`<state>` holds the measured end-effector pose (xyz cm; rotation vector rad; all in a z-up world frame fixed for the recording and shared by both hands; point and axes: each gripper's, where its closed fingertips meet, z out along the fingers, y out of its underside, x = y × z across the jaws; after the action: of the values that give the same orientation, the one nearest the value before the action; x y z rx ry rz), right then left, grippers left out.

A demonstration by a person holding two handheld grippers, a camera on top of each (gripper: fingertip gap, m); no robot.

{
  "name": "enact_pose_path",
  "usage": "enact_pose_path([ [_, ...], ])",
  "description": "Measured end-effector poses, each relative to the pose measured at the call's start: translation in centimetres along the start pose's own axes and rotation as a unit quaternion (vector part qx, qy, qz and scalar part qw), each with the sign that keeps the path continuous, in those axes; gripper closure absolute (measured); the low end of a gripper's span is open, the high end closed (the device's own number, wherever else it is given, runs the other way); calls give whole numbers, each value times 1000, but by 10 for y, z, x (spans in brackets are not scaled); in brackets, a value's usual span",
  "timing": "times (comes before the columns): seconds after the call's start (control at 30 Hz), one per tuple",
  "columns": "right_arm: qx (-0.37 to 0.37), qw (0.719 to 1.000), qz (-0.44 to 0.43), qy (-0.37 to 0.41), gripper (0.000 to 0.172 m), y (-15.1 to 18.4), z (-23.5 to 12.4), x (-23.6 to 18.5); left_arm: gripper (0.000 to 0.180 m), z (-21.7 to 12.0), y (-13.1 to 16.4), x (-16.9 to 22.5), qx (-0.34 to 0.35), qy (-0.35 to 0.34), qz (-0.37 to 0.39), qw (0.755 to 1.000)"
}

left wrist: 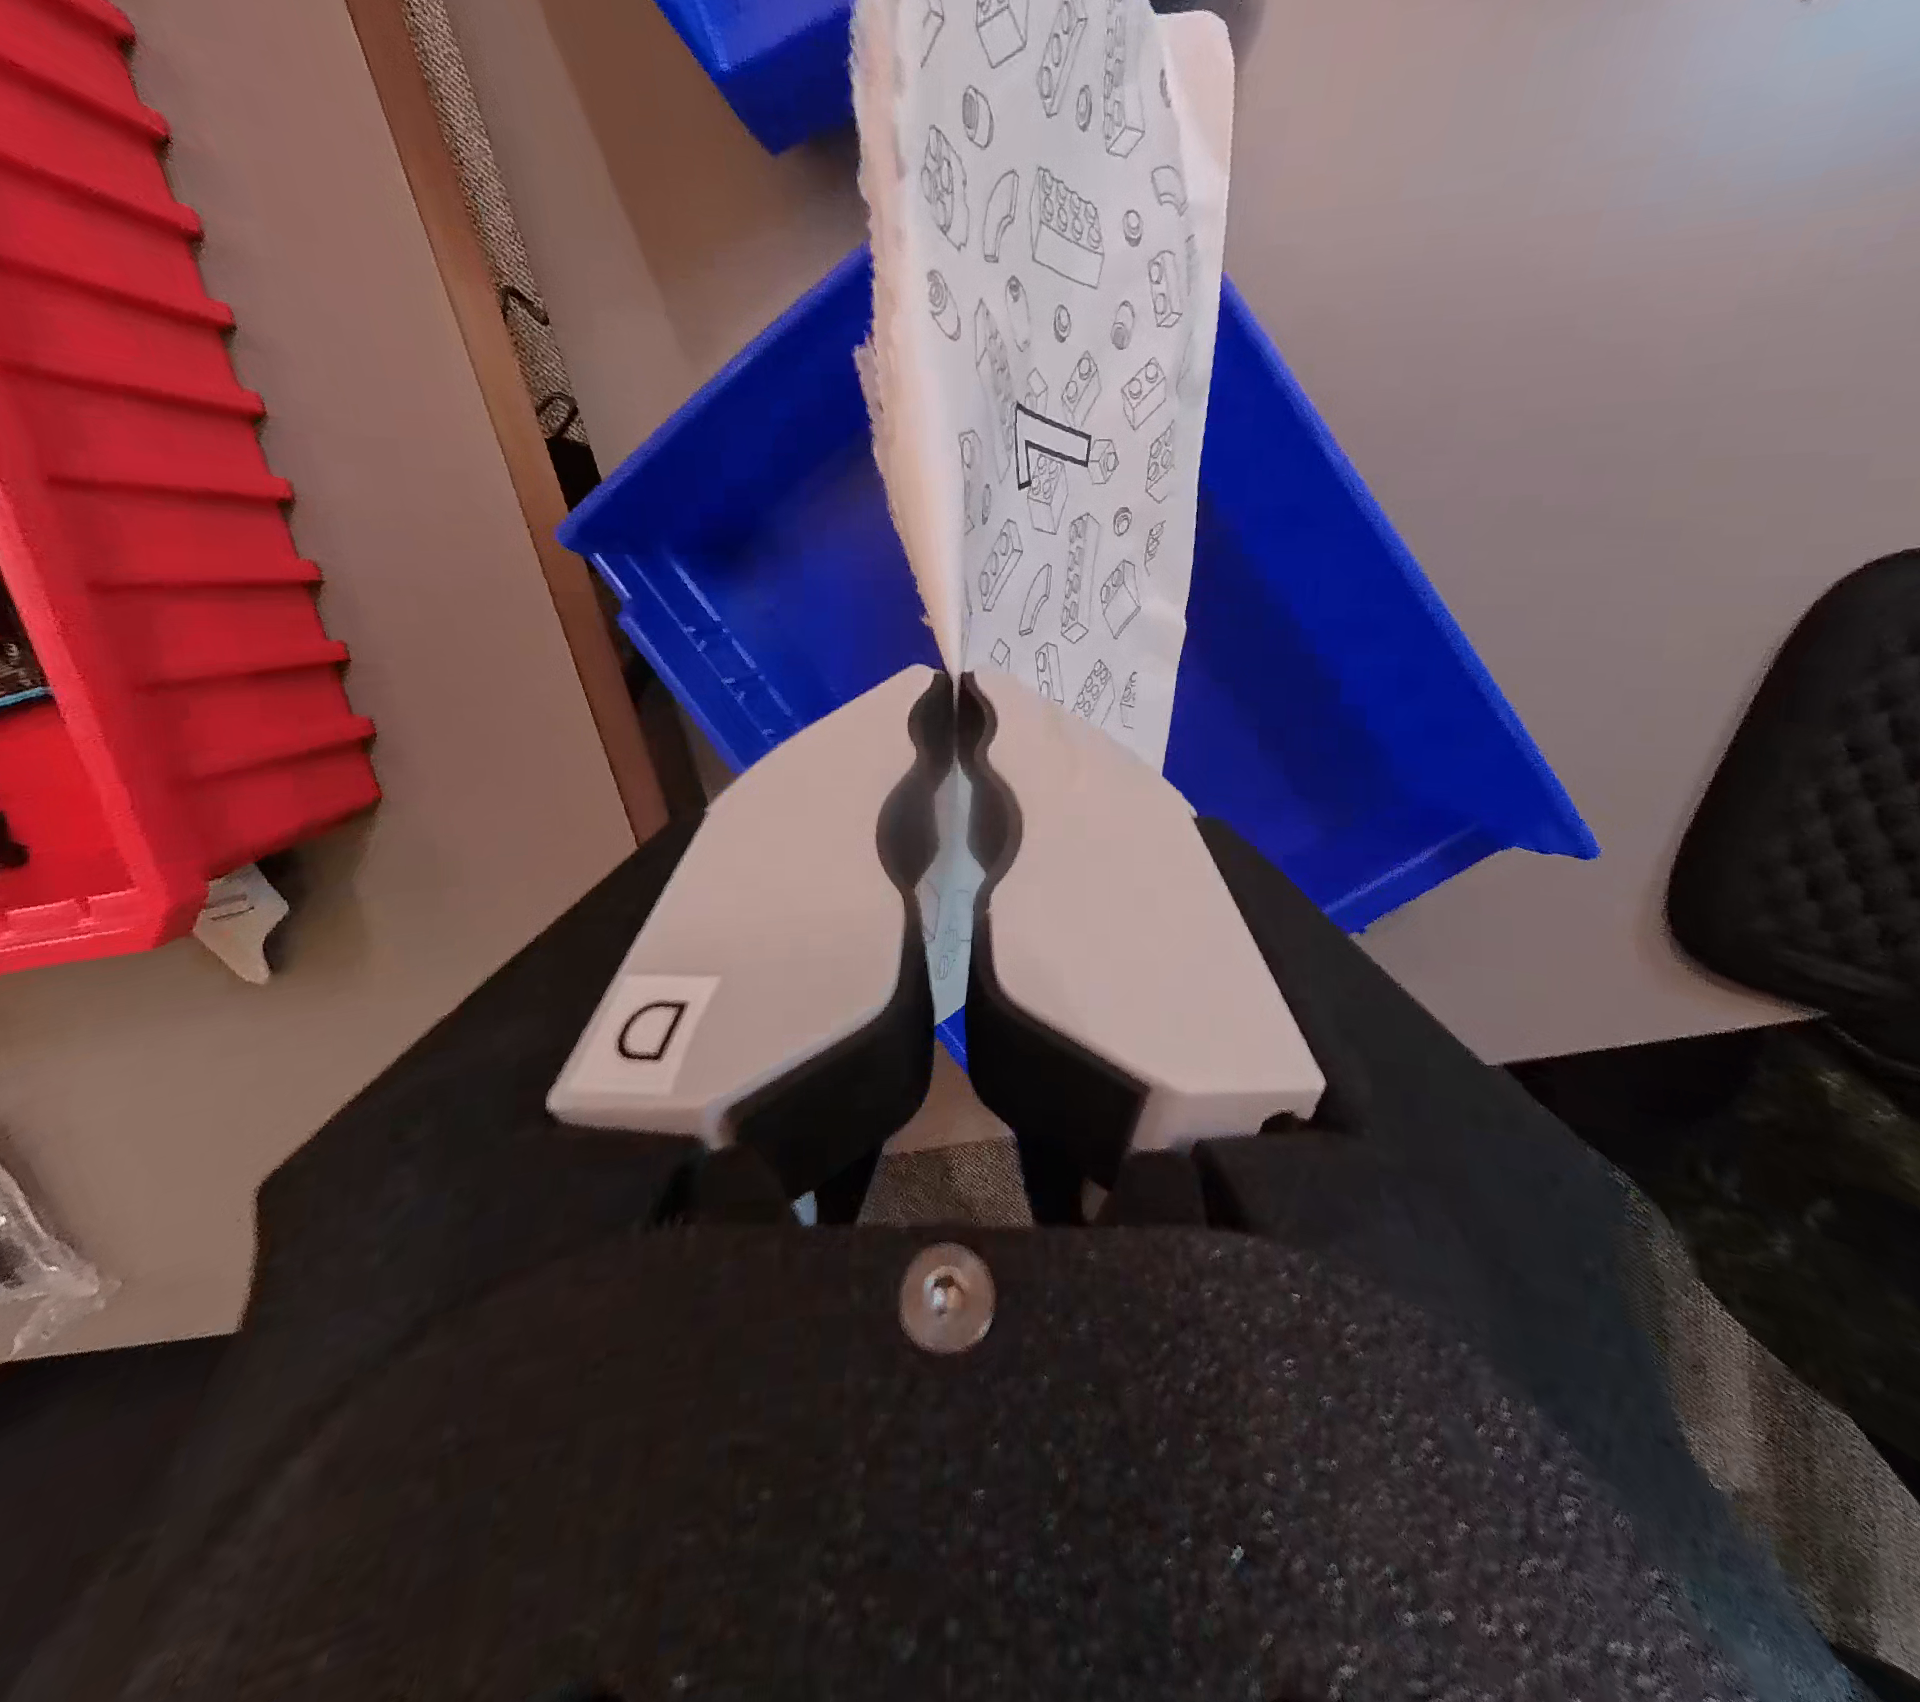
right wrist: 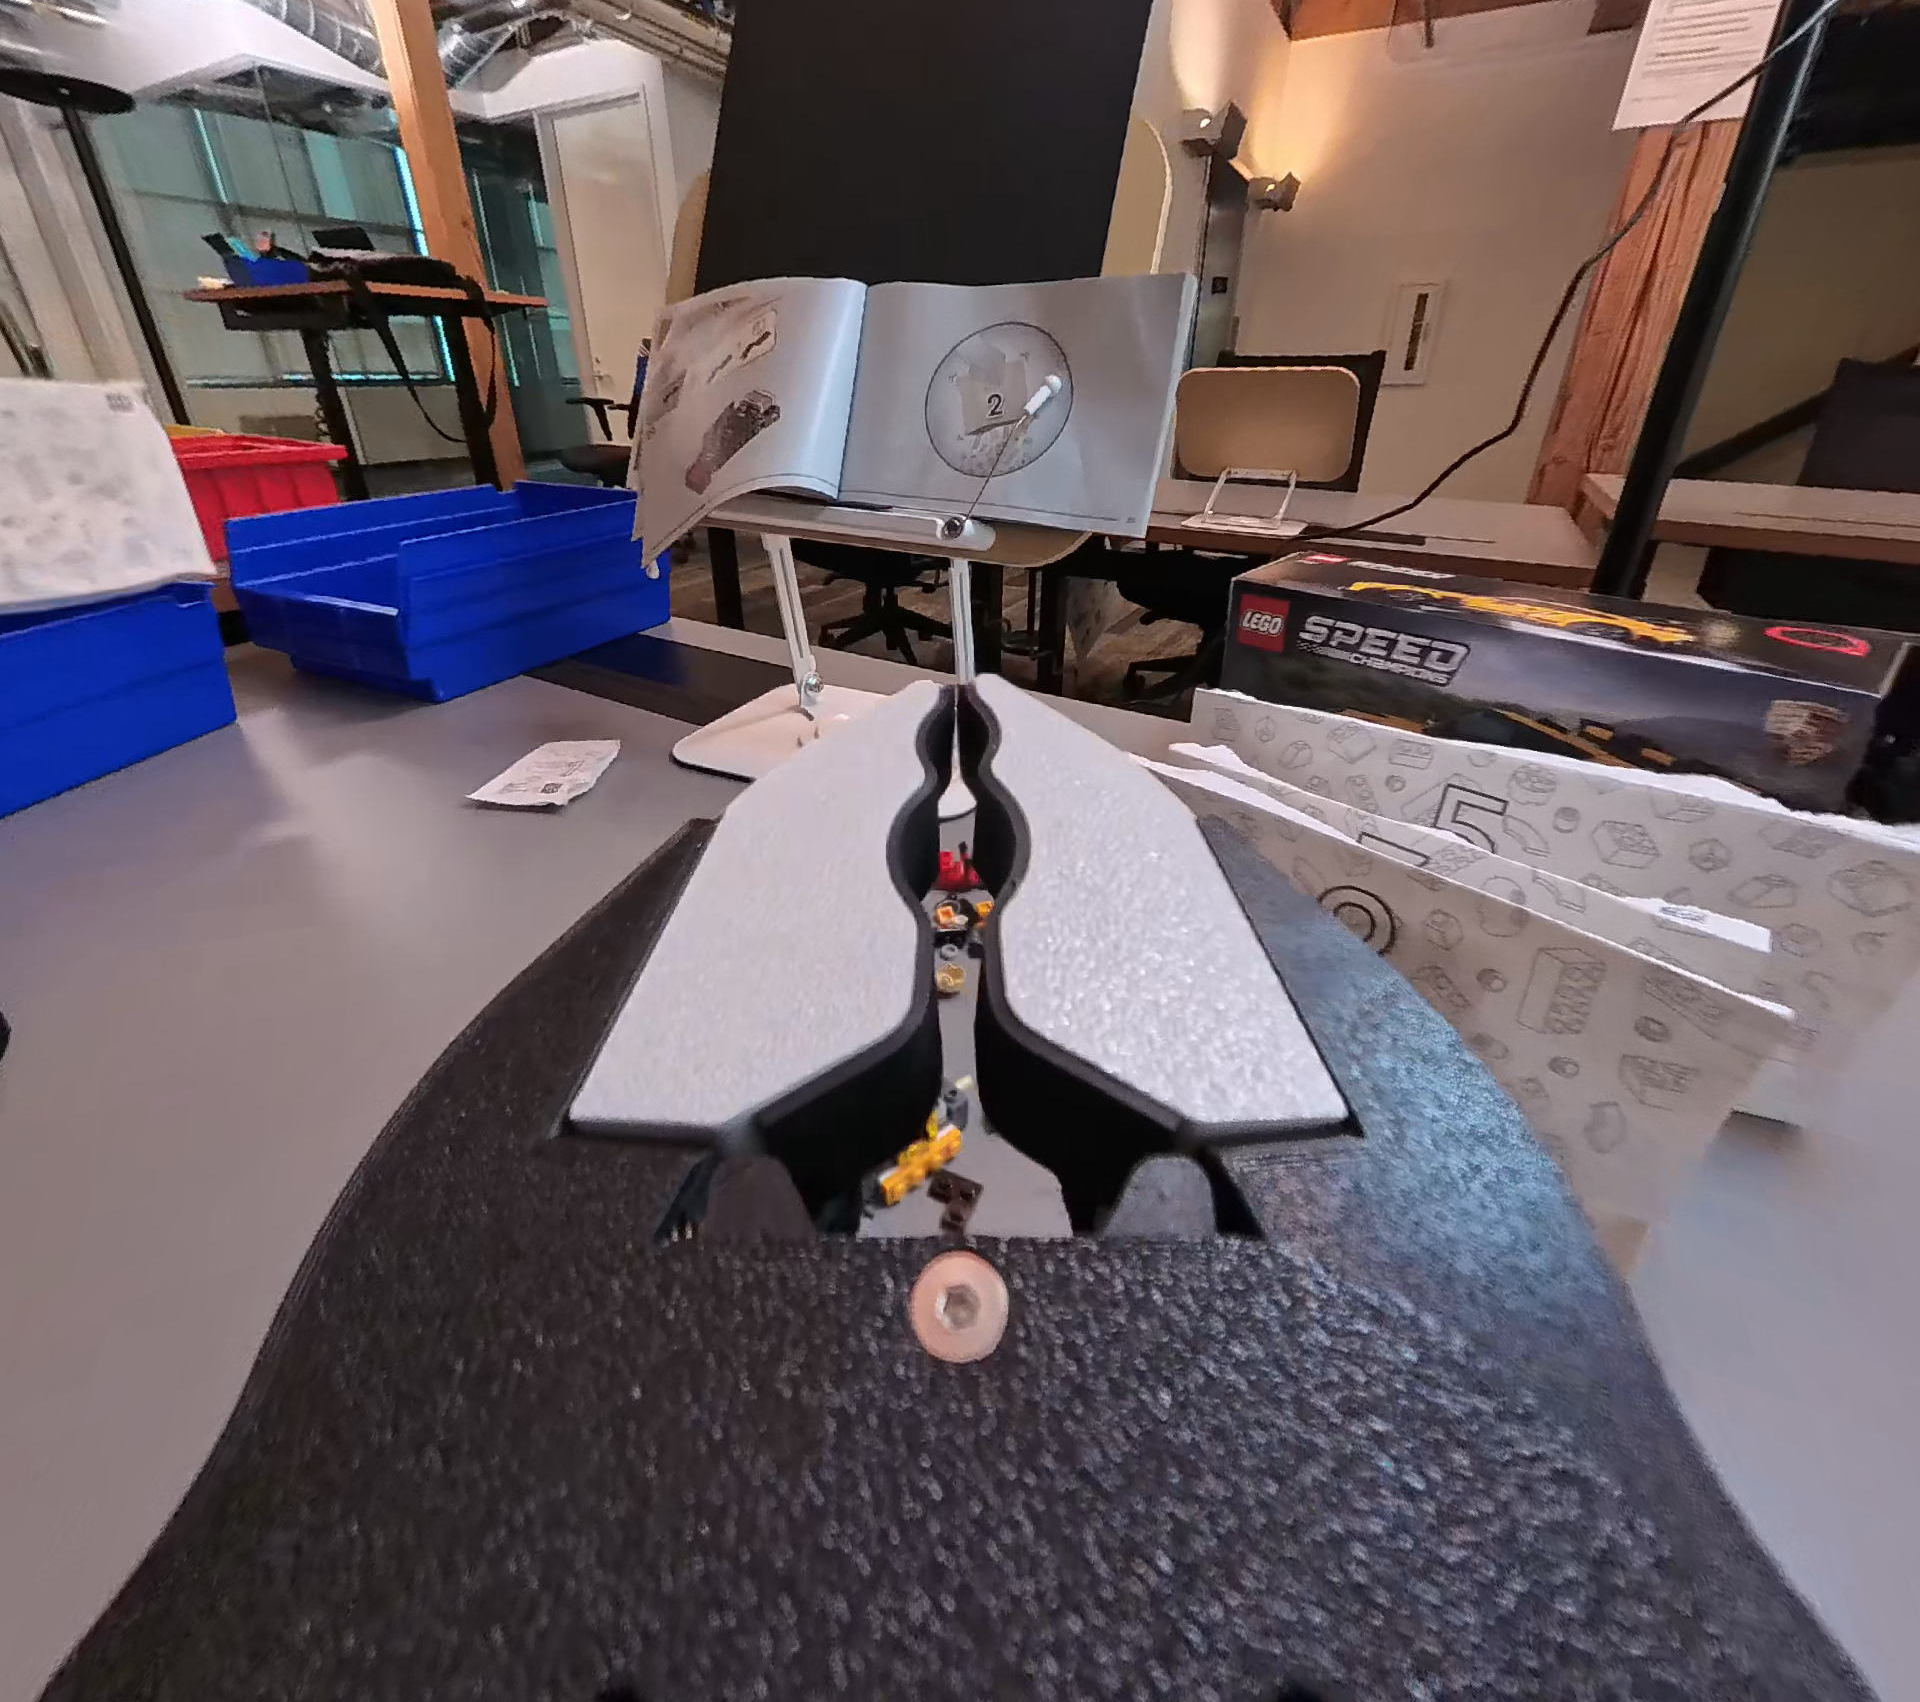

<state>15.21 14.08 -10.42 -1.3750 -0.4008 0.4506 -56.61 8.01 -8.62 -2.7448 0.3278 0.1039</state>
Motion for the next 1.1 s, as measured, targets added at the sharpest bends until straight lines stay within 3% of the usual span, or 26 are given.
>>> enact_pose_path([
  [0.13,-4,1000,5,12,172,4,-8,5,179,7,-15,-6,25,-34,59,997],
  [0.3,-6,1000,14,19,172,7,-12,10,179,12,-56,3,51,-72,149,985],
  [0.47,-11,1000,13,15,172,12,-10,8,179,19,-99,34,64,-70,254,962],
  [0.63,-14,1000,20,9,172,15,-9,7,179,36,-135,82,84,-26,351,932],
  [0.9,-12,1000,27,4,172,15,-11,8,179,110,-167,123,47,21,361,931],
  [1.1,-17,999,44,-3,172,20,-10,10,180,144,-179,140,24,40,345,938],
])
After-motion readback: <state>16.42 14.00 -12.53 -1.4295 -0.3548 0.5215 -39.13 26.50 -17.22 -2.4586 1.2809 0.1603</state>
